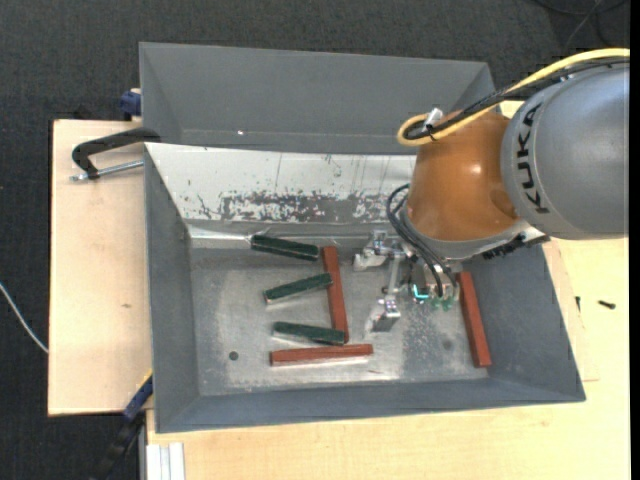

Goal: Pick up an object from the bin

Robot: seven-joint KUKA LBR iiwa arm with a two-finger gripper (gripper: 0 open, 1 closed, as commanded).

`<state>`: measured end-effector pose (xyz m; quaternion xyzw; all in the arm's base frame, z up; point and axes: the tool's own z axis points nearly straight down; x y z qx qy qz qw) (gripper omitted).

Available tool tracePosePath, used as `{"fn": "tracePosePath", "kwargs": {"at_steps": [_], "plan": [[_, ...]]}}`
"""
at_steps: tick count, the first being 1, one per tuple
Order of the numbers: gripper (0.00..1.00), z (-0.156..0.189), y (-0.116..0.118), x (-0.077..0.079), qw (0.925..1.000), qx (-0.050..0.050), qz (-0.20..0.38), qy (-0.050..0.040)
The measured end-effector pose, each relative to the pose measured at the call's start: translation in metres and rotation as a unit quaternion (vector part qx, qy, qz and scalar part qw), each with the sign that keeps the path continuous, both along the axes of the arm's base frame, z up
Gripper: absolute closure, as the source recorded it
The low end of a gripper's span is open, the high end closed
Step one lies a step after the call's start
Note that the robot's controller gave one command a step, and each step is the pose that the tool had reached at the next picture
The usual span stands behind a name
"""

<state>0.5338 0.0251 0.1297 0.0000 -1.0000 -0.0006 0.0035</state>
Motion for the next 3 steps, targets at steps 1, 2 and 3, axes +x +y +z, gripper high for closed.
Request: {"fn": "tracePosePath", "kwargs": {"at_steps": [1,2,3], "plan": [[0.0,0.004,0.0,0.002,1.0,0.0,0.0,-0.0039],[0.0,-0.048,0.073,0.055,0.9999,0.0,-0.002,-0.0124],[0.0,-0.033,0.076,0.053,0.9999,0.001,0.002,-0.01]]}}
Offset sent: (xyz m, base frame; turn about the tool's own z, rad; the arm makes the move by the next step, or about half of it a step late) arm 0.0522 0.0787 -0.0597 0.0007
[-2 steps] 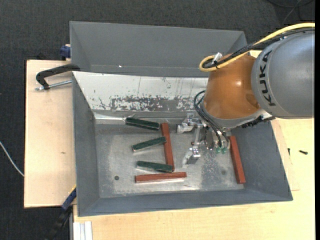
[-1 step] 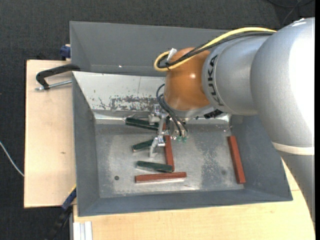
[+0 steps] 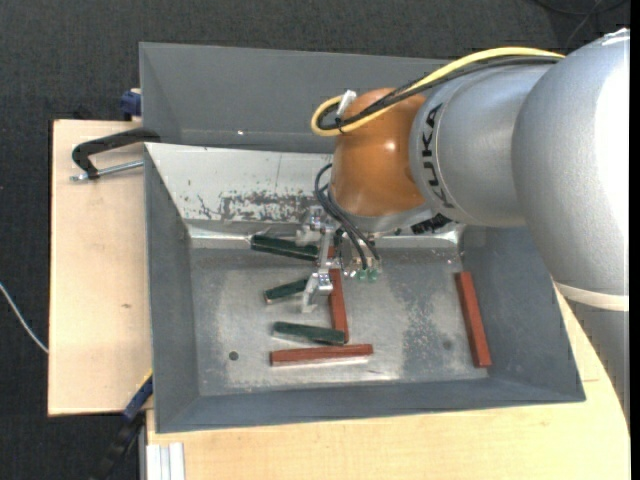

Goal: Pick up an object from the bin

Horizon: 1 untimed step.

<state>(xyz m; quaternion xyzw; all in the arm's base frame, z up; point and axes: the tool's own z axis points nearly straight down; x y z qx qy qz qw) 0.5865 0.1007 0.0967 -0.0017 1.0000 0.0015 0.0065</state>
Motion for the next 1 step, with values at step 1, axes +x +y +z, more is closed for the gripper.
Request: {"fn": "tracePosePath", "kwargs": {"at_steps": [1], "plan": [[0.0,-0.0124,0.0006,0.0023,1.0,0.001,0.002,-0.0048]]}}
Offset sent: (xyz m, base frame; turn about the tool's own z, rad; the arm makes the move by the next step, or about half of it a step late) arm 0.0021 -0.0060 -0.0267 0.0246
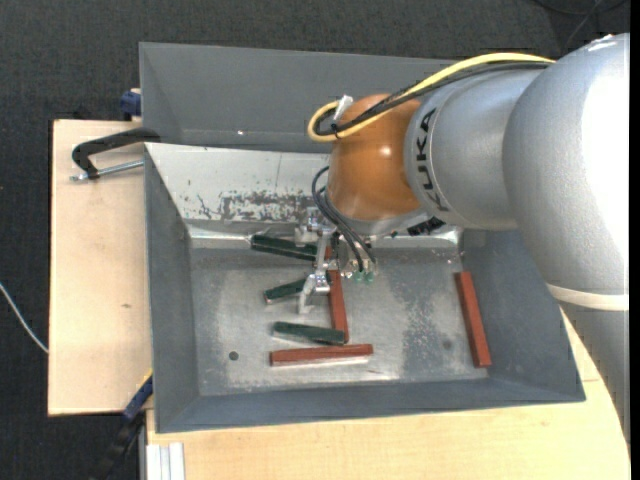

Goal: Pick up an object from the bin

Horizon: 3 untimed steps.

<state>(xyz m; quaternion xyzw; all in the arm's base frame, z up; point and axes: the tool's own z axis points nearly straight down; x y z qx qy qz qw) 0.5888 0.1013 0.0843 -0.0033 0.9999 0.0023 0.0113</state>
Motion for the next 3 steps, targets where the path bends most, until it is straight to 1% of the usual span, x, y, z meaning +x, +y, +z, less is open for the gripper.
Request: {"fn": "tracePosePath", "kwargs": {"at_steps": [1,2,3], "plan": [[0.0,-0.0048,-0.0021,0.0064,0.9999,0.002,-0.012,0.0003],[1.0,0.0001,0.0052,0.0051,0.9997,0.002,-0.022,-0.0063],[1.0,0.0001,0.0052,0.0051,0.9997,0.002,-0.022,-0.0063]]}}
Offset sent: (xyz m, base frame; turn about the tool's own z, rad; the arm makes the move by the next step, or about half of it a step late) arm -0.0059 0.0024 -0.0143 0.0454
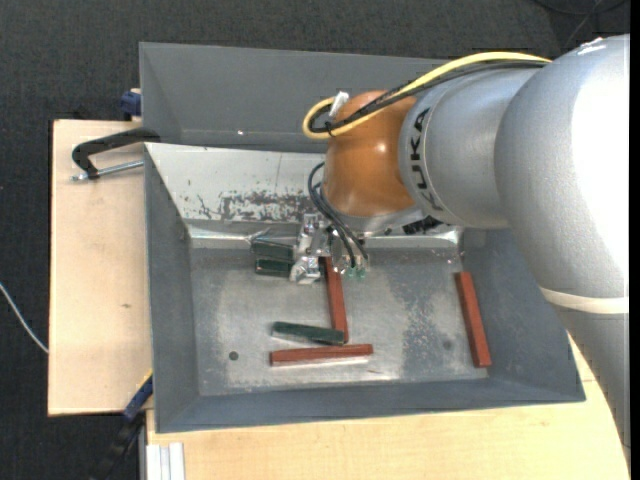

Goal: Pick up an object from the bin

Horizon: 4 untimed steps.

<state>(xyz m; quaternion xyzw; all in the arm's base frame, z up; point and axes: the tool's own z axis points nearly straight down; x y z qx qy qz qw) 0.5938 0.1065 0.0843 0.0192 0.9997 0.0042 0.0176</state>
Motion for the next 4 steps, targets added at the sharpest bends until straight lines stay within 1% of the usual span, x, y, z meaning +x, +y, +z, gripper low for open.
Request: {"fn": "tracePosePath", "kwargs": {"at_steps": [1,2,3,4], "plan": [[1.0,0.002,0.0,0.0,1.0,0.0,0.0,0.0026],[1.0,0.011,0.0,-0.005,0.9999,-0.002,0.001,0.0132],[1.0,0.031,-0.001,-0.006,0.9999,-0.003,0.001,0.0167],[1.0,0.051,-0.001,-0.006,0.9999,-0.003,0.0,0.0158]]}}
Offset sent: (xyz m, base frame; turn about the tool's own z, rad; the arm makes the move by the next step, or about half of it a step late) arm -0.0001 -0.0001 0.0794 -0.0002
